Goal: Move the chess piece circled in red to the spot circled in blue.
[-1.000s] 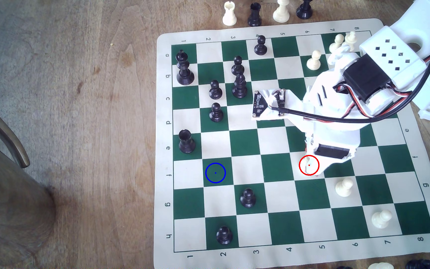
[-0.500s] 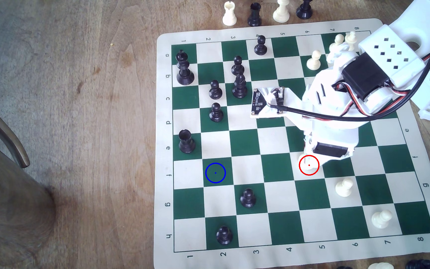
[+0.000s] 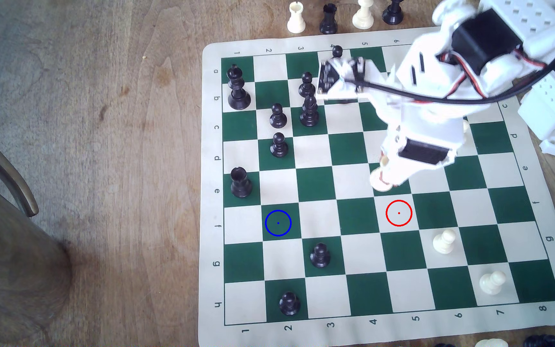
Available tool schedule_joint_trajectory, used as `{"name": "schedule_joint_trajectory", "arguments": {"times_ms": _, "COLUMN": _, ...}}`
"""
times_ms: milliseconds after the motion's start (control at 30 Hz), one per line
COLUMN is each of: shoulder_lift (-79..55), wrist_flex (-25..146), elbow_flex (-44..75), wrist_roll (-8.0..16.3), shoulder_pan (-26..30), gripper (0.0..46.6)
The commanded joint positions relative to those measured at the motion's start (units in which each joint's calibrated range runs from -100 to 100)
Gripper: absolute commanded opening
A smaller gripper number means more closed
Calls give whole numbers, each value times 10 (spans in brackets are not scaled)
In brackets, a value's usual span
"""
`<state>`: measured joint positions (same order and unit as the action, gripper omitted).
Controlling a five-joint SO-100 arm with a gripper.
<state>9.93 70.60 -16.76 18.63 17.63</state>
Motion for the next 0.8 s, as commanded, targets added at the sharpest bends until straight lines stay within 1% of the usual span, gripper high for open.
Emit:
{"name": "schedule_joint_trajectory", "arguments": {"times_ms": 0, "shoulder_lift": -46, "wrist_flex": 54, "elbow_flex": 218, "wrist_roll": -12, "shoulder_pan": 0, "gripper": 3}}
{"name": "schedule_joint_trajectory", "arguments": {"times_ms": 67, "shoulder_lift": -84, "wrist_flex": 44, "elbow_flex": 253, "wrist_roll": -17, "shoulder_pan": 3, "gripper": 3}}
{"name": "schedule_joint_trajectory", "arguments": {"times_ms": 333, "shoulder_lift": -231, "wrist_flex": 36, "elbow_flex": 402, "wrist_roll": -17, "shoulder_pan": -2, "gripper": 3}}
{"name": "schedule_joint_trajectory", "arguments": {"times_ms": 400, "shoulder_lift": -261, "wrist_flex": 31, "elbow_flex": 420, "wrist_roll": -16, "shoulder_pan": -4, "gripper": 3}}
{"name": "schedule_joint_trajectory", "arguments": {"times_ms": 633, "shoulder_lift": -325, "wrist_flex": 2, "elbow_flex": 422, "wrist_roll": -19, "shoulder_pan": -33, "gripper": 3}}
{"name": "schedule_joint_trajectory", "arguments": {"times_ms": 767, "shoulder_lift": -330, "wrist_flex": 4, "elbow_flex": 402, "wrist_roll": -15, "shoulder_pan": -28, "gripper": 3}}
